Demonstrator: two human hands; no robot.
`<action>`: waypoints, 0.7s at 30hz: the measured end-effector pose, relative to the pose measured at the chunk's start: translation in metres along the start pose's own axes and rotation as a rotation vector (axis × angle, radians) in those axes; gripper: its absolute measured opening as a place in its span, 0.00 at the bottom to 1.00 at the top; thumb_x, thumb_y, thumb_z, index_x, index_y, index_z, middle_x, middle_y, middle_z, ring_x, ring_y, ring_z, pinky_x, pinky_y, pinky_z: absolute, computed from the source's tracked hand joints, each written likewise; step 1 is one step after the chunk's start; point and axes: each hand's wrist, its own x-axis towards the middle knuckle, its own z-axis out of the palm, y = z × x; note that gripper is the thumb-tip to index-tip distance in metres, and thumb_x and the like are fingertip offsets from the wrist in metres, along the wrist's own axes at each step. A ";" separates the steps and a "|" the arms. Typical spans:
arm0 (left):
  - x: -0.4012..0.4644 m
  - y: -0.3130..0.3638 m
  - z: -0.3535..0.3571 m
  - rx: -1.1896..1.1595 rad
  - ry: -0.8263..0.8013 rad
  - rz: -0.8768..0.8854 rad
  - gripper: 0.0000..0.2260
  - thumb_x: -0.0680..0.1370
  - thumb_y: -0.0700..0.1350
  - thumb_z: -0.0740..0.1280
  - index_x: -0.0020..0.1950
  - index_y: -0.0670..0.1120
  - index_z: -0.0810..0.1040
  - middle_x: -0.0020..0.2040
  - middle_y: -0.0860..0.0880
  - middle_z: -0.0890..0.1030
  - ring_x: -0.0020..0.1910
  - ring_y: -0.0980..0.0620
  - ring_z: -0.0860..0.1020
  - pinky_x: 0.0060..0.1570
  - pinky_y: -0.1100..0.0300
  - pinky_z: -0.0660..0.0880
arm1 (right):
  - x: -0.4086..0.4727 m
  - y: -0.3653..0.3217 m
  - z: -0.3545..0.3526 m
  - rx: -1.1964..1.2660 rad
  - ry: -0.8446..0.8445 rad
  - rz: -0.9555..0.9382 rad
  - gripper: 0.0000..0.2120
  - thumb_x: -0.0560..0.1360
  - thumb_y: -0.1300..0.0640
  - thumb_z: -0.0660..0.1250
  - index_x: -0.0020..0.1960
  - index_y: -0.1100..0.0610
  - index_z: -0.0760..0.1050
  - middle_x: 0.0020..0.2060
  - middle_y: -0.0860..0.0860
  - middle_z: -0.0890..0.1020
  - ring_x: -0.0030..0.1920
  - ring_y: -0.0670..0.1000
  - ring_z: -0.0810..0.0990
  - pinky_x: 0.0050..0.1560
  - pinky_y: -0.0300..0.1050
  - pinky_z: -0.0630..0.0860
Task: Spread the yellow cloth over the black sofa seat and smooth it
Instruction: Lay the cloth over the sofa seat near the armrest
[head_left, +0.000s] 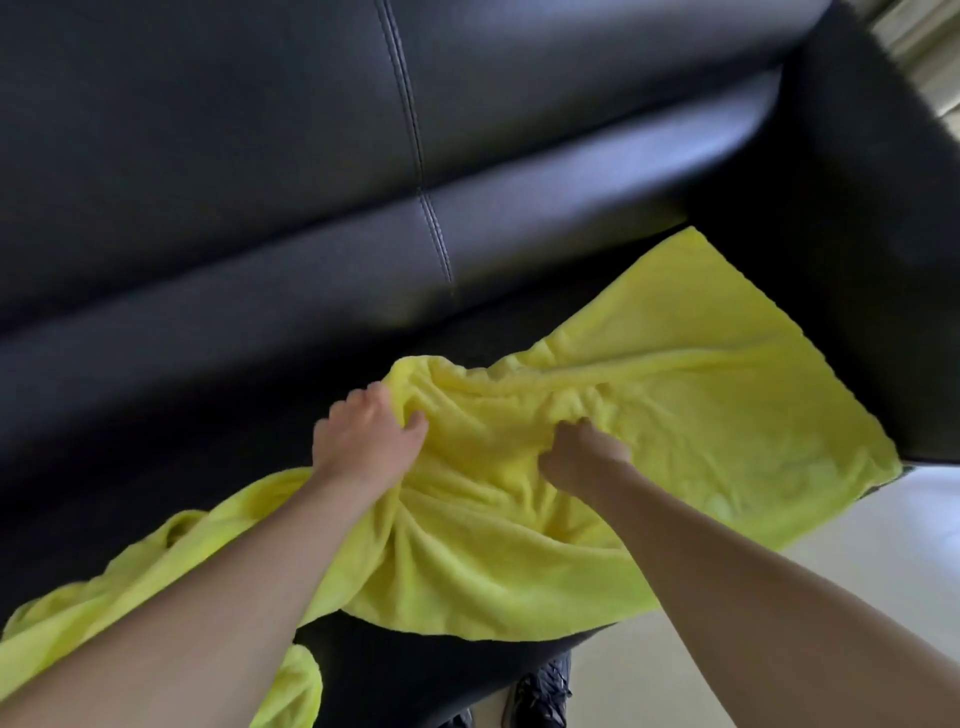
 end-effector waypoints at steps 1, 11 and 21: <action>0.004 0.010 0.004 0.019 -0.021 -0.015 0.24 0.78 0.61 0.57 0.64 0.45 0.71 0.60 0.45 0.75 0.59 0.42 0.73 0.56 0.48 0.70 | 0.006 0.001 -0.015 0.075 0.083 -0.024 0.16 0.77 0.58 0.57 0.64 0.57 0.71 0.62 0.55 0.73 0.57 0.58 0.77 0.45 0.45 0.72; 0.066 0.019 0.043 -0.024 -0.027 -0.146 0.20 0.82 0.53 0.53 0.70 0.43 0.65 0.63 0.42 0.76 0.62 0.40 0.72 0.64 0.45 0.66 | 0.109 0.006 -0.092 -0.111 0.320 -0.129 0.27 0.81 0.61 0.54 0.78 0.46 0.55 0.58 0.56 0.78 0.49 0.57 0.80 0.39 0.45 0.72; 0.066 0.049 0.040 0.014 0.236 -0.149 0.18 0.70 0.40 0.65 0.60 0.43 0.71 0.59 0.41 0.72 0.58 0.38 0.69 0.59 0.45 0.65 | 0.137 0.065 -0.120 0.347 0.582 -0.161 0.21 0.80 0.57 0.57 0.72 0.53 0.62 0.60 0.58 0.77 0.54 0.63 0.78 0.44 0.48 0.71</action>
